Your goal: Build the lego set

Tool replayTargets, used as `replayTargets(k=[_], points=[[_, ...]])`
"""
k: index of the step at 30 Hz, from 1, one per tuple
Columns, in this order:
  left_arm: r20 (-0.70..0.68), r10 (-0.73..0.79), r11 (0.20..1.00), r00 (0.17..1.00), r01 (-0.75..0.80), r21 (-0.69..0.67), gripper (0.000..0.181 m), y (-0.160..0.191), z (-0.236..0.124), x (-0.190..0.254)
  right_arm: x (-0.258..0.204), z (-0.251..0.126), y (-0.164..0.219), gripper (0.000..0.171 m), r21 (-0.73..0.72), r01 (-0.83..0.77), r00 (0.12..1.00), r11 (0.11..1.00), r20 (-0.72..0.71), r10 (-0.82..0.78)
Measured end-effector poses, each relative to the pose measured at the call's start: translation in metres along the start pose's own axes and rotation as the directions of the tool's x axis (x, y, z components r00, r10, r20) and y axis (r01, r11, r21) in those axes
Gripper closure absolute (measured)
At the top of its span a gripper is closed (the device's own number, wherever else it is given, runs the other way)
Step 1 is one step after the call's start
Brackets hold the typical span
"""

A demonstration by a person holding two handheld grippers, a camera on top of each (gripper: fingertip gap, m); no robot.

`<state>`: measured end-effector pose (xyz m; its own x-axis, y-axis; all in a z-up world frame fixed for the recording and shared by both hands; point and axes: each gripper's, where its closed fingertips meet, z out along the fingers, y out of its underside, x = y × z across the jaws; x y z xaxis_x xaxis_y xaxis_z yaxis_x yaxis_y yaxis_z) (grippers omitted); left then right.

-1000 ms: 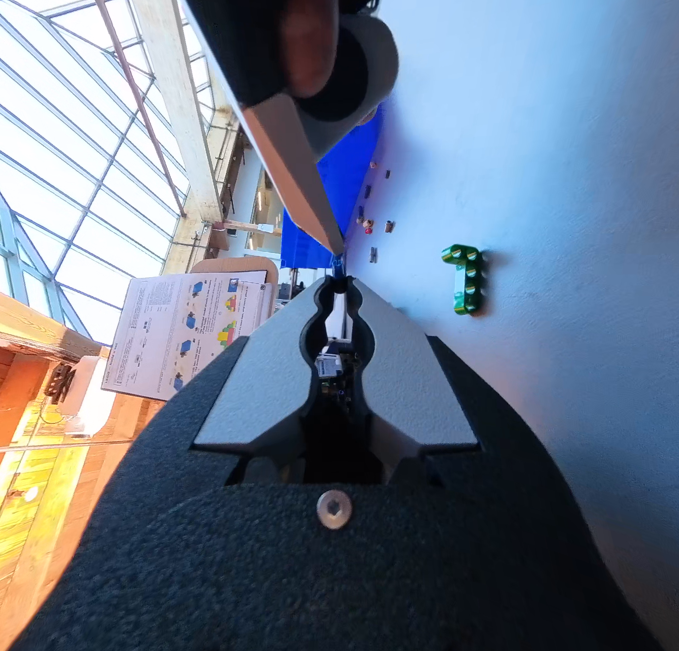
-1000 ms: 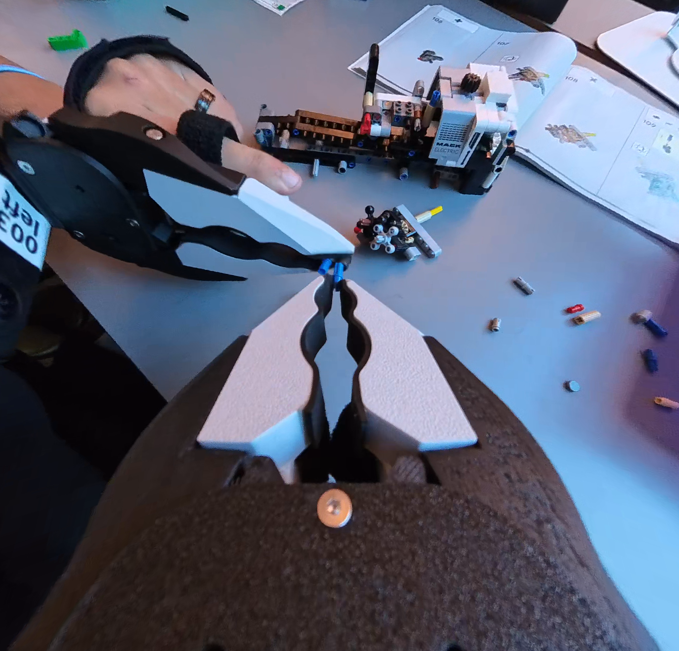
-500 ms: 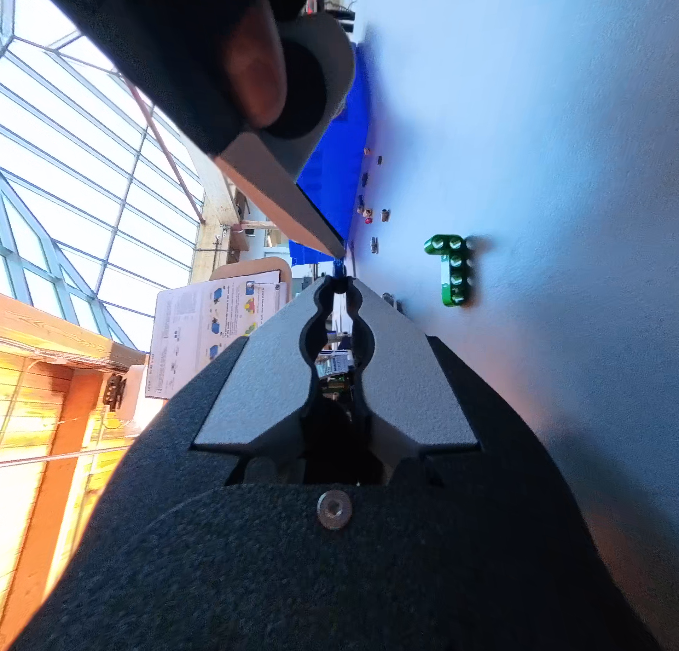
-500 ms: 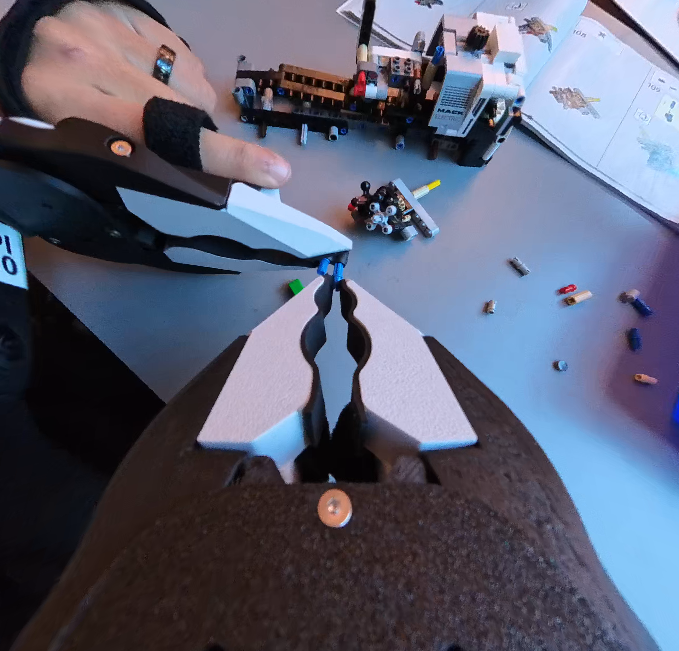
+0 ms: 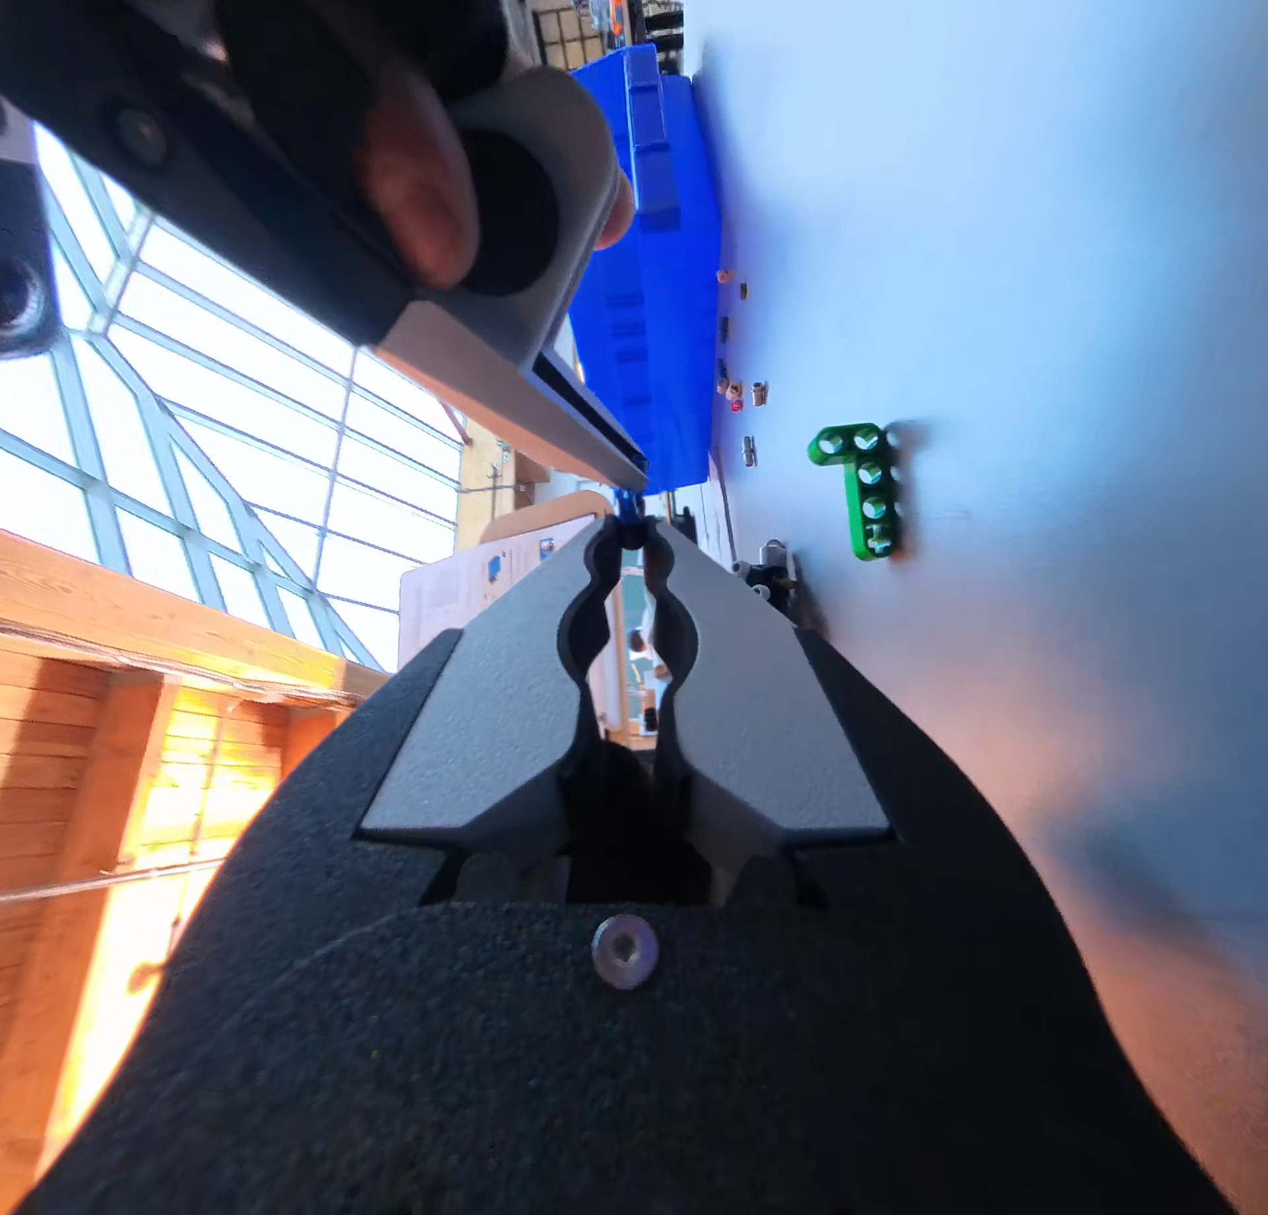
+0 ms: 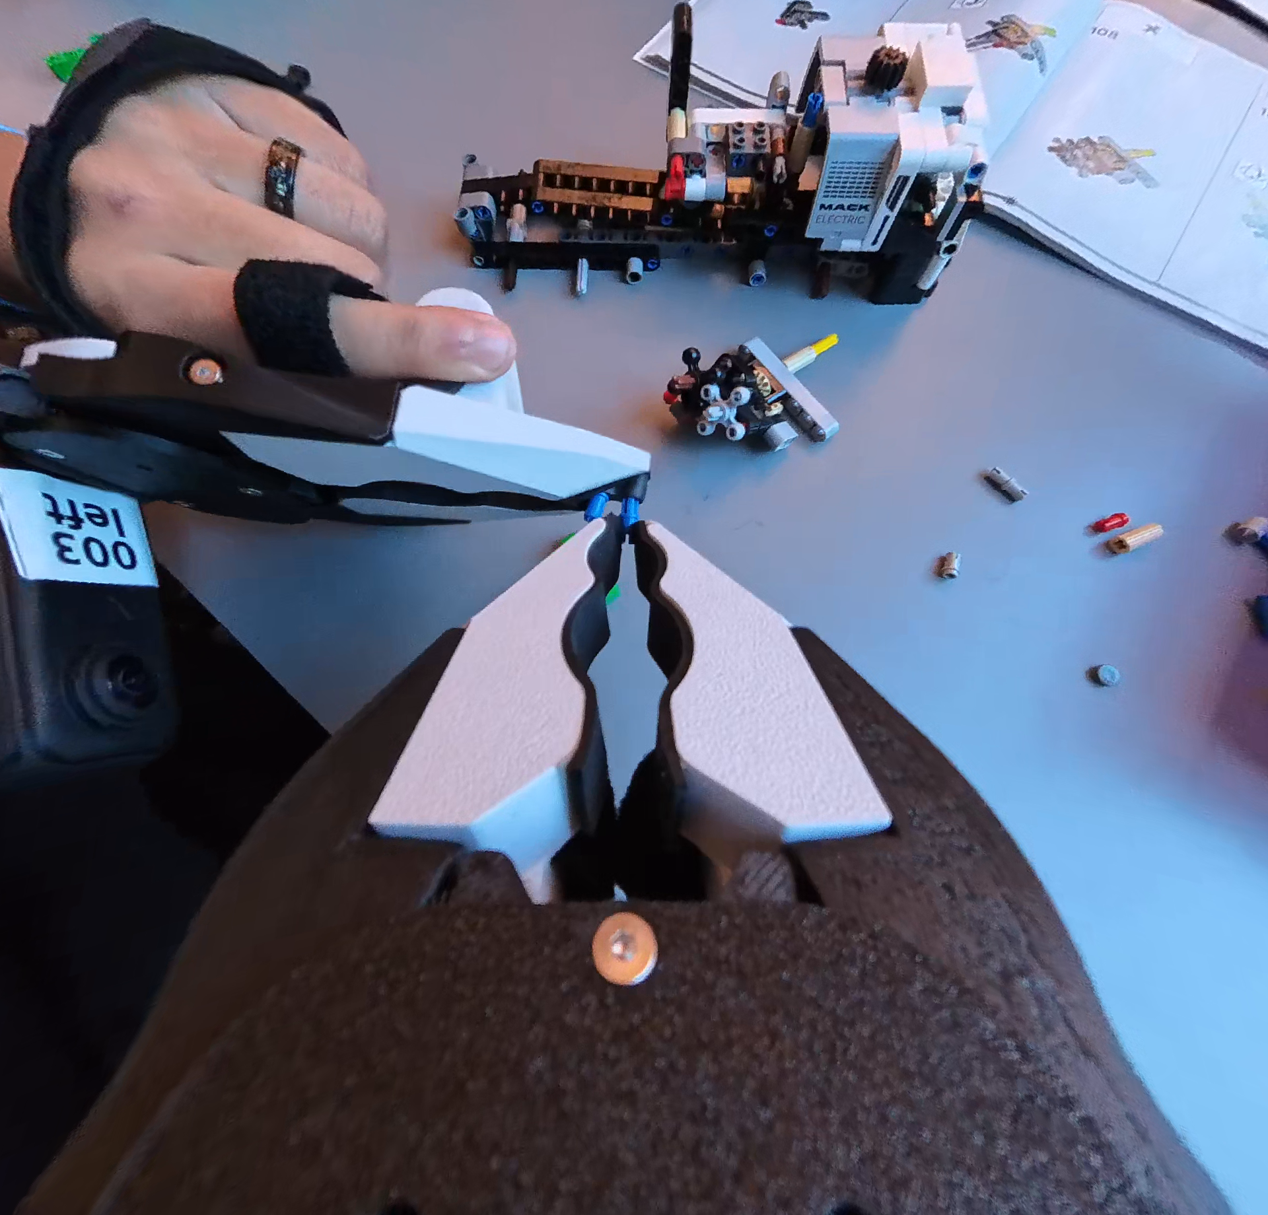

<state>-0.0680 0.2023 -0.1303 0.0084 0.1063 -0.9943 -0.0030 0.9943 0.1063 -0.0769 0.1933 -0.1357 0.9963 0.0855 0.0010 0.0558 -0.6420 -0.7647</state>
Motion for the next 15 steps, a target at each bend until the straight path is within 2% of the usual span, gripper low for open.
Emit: replayTargets(k=[10, 15], points=[[0.043, 0.125, 0.992, 0.991, -0.125, -0.002, 0.179, -0.0034, -0.0011, 0.0002, -0.0025, -0.0013, 0.0010, 0.169, 0.023, -0.152, 0.982, 0.988, 0.117, 0.148], [0.049, 0.105, 0.994, 0.993, -0.106, 0.015, 0.178, -0.0040, -0.0008, -0.0016, -0.0027, -0.0032, -0.0003, 0.168, 0.047, -0.171, 0.975, 0.984, 0.153, 0.162]])
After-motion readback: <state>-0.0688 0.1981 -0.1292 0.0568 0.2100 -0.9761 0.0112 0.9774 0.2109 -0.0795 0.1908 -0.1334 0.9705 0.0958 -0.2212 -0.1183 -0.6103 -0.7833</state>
